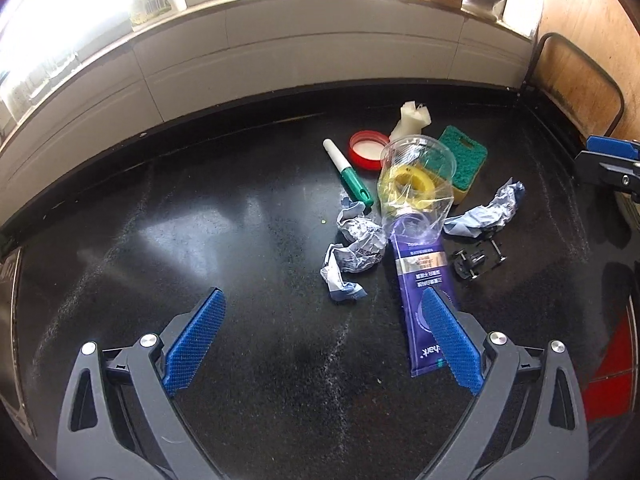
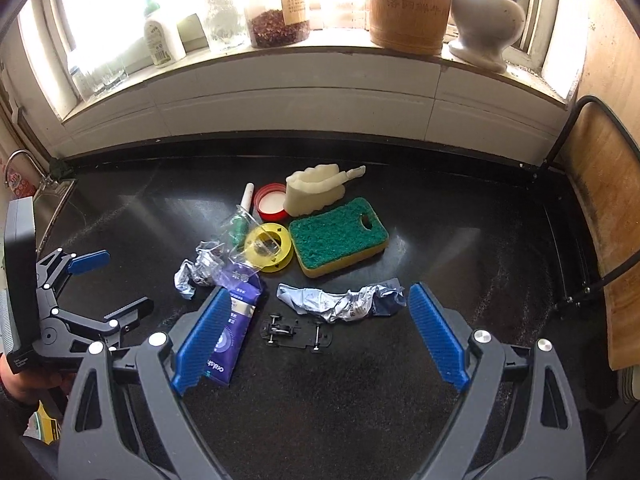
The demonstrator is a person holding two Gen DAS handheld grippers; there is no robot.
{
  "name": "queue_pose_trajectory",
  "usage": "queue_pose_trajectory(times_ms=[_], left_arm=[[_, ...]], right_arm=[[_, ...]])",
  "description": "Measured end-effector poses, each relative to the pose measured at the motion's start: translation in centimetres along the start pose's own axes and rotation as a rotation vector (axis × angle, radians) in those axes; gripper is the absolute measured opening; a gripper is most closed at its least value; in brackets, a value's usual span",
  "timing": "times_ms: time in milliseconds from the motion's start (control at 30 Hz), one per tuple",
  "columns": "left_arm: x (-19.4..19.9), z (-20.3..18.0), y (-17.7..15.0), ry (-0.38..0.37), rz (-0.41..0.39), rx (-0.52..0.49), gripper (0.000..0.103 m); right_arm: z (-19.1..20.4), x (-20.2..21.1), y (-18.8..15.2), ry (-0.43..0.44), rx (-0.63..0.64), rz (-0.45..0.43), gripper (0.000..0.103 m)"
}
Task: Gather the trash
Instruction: 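Grasp the crumpled foil with the left tool while the right tool grasps the green sponge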
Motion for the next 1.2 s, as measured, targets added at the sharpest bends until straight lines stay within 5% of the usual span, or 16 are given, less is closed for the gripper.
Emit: queue_pose_trajectory(times_ms=[333, 633, 733, 800, 900, 1100, 1133, 1200], left_arm=[[-7.9, 0.2, -0.2, -0.081, 0.08, -0.038, 0.095], [-10.1, 0.4, 2.5, -0.046, 0.021, -0.088, 0.093], [-10.1, 0.6, 2.8, -0.021, 0.003, -0.069, 0.087], [-9.8, 0.8, 3.1, -0.013, -0.004, -0.053, 0.067], [-9.3, 1.0, 3.3, -0.024, -0.004, -0.027, 0.042], [-8.7, 1.9, 3.2, -0.052, 0.035, 0.044, 0.037], [-8.4, 2.1, 3.1, -0.051, 0.042, 0.062, 0.037], [-7.6, 3.0, 2.7, -0.042, 0.044, 0.09, 0.037]], right_arm=[[-1.8, -10.1, 1.0, 0.006, 0.05, 0.114, 0.087], [-1.8, -16.2, 2.8, 0.018, 0.14, 0.204, 0.095], [-2.0, -17.2, 2.5, 0.062, 0.116, 0.234, 0.097], [-2.2, -17.7, 2.1, 0.083, 0.107, 0.237, 0.096], [-2.0, -17.8, 2.1, 0.085, 0.148, 0.221, 0.087], [-1.4, -17.2, 1.9, 0.132, 0.15, 0.226, 0.052], [-1.2, -17.1, 1.7, 0.149, 0.146, 0.231, 0.038], [-0.5, -16.7, 1.3, 0.157, 0.147, 0.236, 0.032]])
Point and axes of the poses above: each gripper's, at about its wrist camera, not at the fingertips, and x roughly against the way its jaws point, z to its left, y to its top, the point moved 9 cm from there along -x, roughly the way its jaws point, and after that the axes turned 6 degrees about -x, right-handed, at the moved point
